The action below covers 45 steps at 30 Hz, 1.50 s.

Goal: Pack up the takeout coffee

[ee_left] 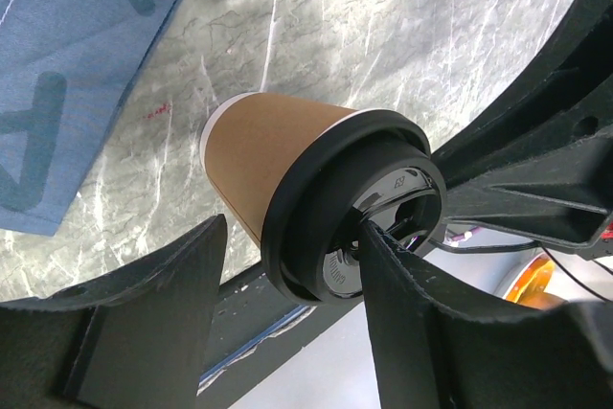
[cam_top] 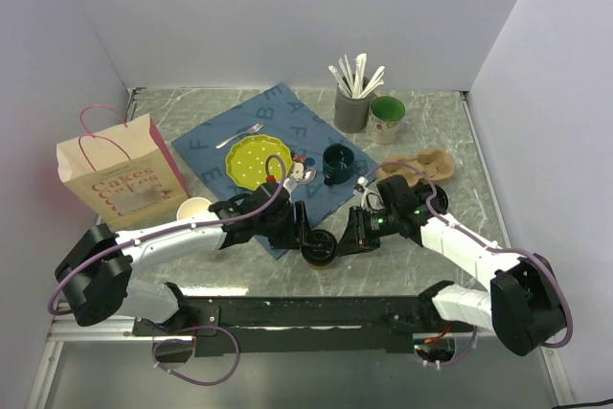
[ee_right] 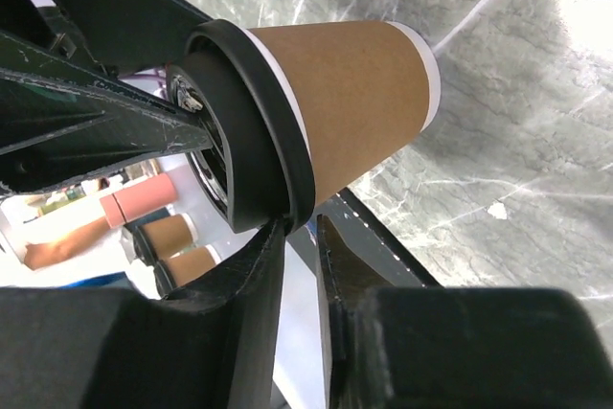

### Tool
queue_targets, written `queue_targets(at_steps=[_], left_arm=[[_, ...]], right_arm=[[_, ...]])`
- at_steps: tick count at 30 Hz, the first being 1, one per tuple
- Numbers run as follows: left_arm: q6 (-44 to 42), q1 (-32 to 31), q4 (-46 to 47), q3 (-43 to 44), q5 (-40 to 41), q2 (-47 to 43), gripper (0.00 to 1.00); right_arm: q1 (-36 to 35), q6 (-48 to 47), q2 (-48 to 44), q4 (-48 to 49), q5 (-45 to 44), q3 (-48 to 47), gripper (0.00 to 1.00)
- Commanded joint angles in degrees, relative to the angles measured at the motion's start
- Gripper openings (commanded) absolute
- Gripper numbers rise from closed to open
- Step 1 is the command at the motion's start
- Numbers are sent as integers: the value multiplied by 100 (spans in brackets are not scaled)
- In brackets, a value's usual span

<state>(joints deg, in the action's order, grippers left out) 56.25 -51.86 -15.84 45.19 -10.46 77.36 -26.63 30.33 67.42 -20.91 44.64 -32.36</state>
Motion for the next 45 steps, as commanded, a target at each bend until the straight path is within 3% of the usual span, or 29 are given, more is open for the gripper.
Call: queue_targets(at_steps=[1,4,10,21,32,45], left_arm=[[-246,-53,-860,-344,554,262,62],[-404,-53,-860,-256,510,87,62],[-808,-61,-877,77,265,-133,65],[-967,-62,-438,-45,-246,-11,63],[-1090,-62,-456,218,-264,270,63],[-1063,-62,-500,219,-62,429,62]], right_arm=[[-70,-378,-140,-912,-1239,-329,29],[-70,-449,-466,-1275,-976,-1059,33],[-70,-492,-581,-1504,-869,-1527,38],[-61,-1204,447,-1355,-817,-1967,38],[-61,-1424,1063,-1162,-334,-1976,37],[-70,-1337,1274,-687,-518,-1336,29]])
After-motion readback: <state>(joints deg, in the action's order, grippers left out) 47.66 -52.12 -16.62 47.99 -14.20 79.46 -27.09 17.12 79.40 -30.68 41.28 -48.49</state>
